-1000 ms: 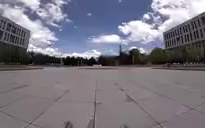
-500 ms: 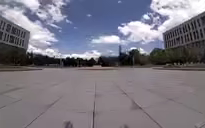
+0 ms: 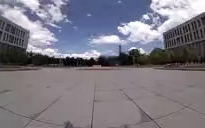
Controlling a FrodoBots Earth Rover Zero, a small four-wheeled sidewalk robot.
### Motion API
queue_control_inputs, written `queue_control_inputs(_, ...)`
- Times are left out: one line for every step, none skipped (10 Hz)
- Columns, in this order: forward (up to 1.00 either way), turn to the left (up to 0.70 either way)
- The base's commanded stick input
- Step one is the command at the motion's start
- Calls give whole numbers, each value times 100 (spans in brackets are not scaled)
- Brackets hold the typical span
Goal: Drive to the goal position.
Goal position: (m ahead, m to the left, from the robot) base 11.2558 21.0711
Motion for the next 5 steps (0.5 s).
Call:
queue_control_inputs(70,0)
queue_control_inputs(70,0)
queue_control_inputs(70,0)
queue_control_inputs(70,0)
queue_control_inputs(70,0)
